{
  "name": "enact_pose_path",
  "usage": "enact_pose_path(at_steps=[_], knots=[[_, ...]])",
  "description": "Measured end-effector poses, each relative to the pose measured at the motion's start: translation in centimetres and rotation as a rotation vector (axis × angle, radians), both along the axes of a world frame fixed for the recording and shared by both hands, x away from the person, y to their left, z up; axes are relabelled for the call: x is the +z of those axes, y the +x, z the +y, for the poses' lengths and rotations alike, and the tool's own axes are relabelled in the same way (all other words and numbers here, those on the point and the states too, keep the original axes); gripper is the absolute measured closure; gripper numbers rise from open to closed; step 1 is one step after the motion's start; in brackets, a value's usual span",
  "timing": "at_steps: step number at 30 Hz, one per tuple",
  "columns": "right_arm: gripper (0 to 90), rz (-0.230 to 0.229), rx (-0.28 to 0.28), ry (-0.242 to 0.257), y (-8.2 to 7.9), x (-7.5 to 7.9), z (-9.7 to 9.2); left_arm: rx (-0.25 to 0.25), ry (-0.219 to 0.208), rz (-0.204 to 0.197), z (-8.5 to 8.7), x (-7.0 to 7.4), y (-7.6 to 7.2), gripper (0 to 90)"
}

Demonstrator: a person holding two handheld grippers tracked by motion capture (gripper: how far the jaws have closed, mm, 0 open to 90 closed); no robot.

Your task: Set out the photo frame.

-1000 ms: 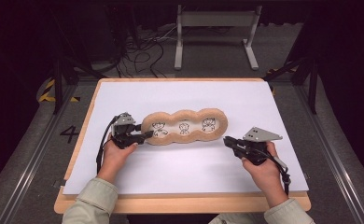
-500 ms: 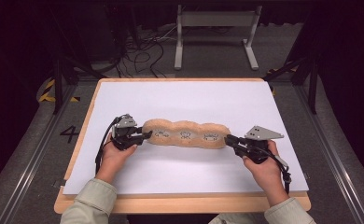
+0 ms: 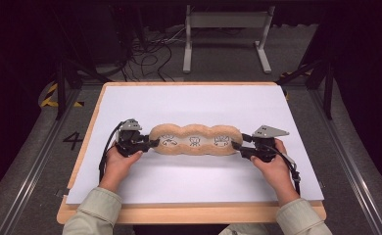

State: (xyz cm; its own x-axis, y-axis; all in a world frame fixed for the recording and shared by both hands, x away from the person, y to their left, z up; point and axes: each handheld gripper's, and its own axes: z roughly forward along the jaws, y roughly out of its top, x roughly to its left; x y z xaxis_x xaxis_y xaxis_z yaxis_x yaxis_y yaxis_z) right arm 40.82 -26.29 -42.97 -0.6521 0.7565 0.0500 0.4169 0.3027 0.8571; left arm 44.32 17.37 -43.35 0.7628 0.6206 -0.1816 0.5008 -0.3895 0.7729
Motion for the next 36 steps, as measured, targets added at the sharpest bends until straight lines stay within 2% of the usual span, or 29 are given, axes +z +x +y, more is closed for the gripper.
enact_pose_path(at_steps=[1,3,4,6,9,12,16,17,19,21,24,25,26,27,29,31,32,36], knots=[[64.2,0.015,0.007,0.011,0.1,-0.1,0.1,-0.004,-0.008,0.013,0.1,0.0,0.0,67.6],[64.8,0.024,0.009,-0.004,0.0,0.0,0.3,-0.009,-0.007,0.021,0.2,0.1,0.0,67.6],[65.4,0.044,0.010,-0.010,-0.2,0.1,0.3,-0.015,-0.009,0.033,0.2,0.1,-0.1,67.6],[66.0,0.102,0.018,0.023,-0.6,0.2,0.1,-0.023,-0.018,0.055,0.3,0.1,-0.1,67.6],[66.1,0.136,0.019,0.033,-1.0,0.2,0.0,-0.033,-0.010,0.082,0.3,0.3,-0.3,67.5],[66.2,0.185,0.024,0.058,-1.1,0.3,-0.2,-0.044,-0.033,0.124,0.5,0.2,-0.4,67.5],[65.9,0.235,0.031,0.098,-1.1,0.2,-0.6,-0.045,-0.037,0.165,0.6,0.3,-0.5,67.3],[65.9,0.245,0.031,0.106,-1.1,0.2,-0.6,-0.052,-0.038,0.147,0.6,0.2,-0.4,67.3],[65.7,0.252,0.031,0.113,-1.0,0.1,-0.7,-0.041,-0.043,0.156,0.6,0.2,-0.6,67.1],[65.5,0.249,0.031,0.106,-1.0,0.2,-0.6,-0.033,-0.040,0.144,0.5,0.2,-0.8,66.9],[62.1,0.202,0.033,0.067,-1.2,0.3,-0.4,-0.021,-0.007,0.100,0.3,0.4,-1.4,65.3],[59.2,0.192,0.030,0.053,-1.3,0.4,-0.3,-0.006,0.015,0.081,0.1,0.6,-1.7,63.5],[59.2,0.192,0.030,0.053,-1.3,0.4,-0.3,-0.006,0.015,0.081,0.1,0.6,-1.7,59.0],[52.9,0.170,0.021,0.038,-1.4,0.5,-0.3,0.003,0.030,0.071,0.1,0.7,-1.9,59.0],[49.8,0.143,0.012,0.018,-1.6,0.8,-0.4,0.030,0.050,0.042,0.2,0.9,-2.3,50.4],[43.9,0.117,0.001,0.013,-1.9,1.2,-0.6,0.045,0.047,0.029,0.6,1.2,-2.7,43.2],[41.6,0.106,-0.004,0.012,-1.9,1.3,-0.6,0.059,0.032,0.008,0.9,1.2,-3.1,42.0],[36.6,0.061,-0.011,0.001,-2.6,2.1,-1.3,0.092,0.031,-0.014,2.1,1.2,-4.3,38.1]])
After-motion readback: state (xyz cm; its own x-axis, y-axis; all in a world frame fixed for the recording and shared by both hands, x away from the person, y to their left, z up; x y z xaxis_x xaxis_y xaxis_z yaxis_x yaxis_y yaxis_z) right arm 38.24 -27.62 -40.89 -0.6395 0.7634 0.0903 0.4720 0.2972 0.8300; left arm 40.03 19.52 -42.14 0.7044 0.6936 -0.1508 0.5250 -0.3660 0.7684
